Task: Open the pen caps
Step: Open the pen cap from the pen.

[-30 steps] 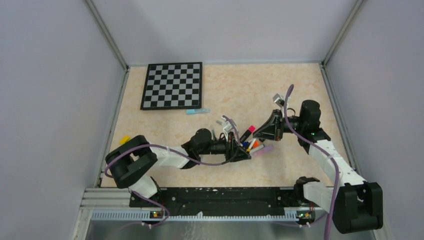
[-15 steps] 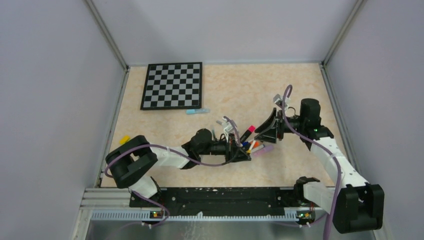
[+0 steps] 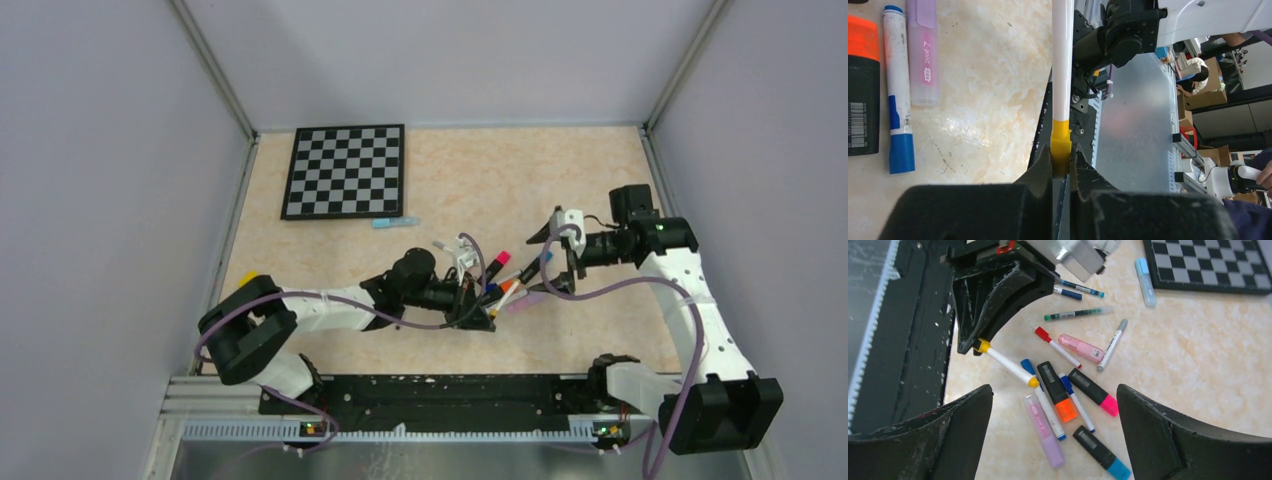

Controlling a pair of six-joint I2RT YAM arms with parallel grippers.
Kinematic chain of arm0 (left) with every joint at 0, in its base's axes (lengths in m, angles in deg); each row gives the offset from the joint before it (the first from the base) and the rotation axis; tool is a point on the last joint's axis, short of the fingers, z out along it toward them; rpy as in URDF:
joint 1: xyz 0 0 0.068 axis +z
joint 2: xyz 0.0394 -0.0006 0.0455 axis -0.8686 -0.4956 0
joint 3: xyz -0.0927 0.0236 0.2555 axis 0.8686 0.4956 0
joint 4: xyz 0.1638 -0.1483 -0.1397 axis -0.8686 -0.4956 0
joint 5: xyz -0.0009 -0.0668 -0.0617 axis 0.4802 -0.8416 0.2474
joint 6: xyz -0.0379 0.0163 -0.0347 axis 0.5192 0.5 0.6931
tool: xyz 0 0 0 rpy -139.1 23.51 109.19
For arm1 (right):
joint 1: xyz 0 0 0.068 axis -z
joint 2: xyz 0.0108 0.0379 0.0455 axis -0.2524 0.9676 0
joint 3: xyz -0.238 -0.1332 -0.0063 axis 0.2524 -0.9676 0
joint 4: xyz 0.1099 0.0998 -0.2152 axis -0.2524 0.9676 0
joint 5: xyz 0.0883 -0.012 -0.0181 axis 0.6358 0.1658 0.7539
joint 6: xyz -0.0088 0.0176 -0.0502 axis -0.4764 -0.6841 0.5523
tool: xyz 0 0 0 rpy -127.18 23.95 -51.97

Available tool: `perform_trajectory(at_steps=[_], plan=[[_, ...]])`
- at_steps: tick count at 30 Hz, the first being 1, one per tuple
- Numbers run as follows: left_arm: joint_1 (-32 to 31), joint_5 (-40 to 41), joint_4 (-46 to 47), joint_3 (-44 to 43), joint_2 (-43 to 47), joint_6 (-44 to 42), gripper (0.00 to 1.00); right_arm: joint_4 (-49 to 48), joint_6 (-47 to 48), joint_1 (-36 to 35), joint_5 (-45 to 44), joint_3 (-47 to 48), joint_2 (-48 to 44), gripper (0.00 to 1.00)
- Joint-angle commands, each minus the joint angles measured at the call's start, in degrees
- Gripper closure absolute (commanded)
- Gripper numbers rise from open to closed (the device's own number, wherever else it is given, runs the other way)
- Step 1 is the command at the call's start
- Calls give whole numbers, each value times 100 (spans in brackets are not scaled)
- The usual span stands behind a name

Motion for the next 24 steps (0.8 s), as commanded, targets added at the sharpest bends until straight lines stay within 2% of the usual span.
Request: perform_trajectory(at_steps=[1,5,9,15,24], plan=[[41,-350,-702,-505,180,-100,100,1229,2672,-169,79,375,-55,9],[62,-506,-888,-739,35,127,100,1473,3466,-490,-176,225,-9,14],[98,-669,-972,-946,-140,338,100,1188,3488,-897,-673,21,-93,19],[108,-960,-807,-1158,-431,604,100,685,3325,-1493,-1489,-176,-112,35],[117,-1303,-799,-1423,-817,847,100,528,3503,-2086,-2210,-372,-5,49]])
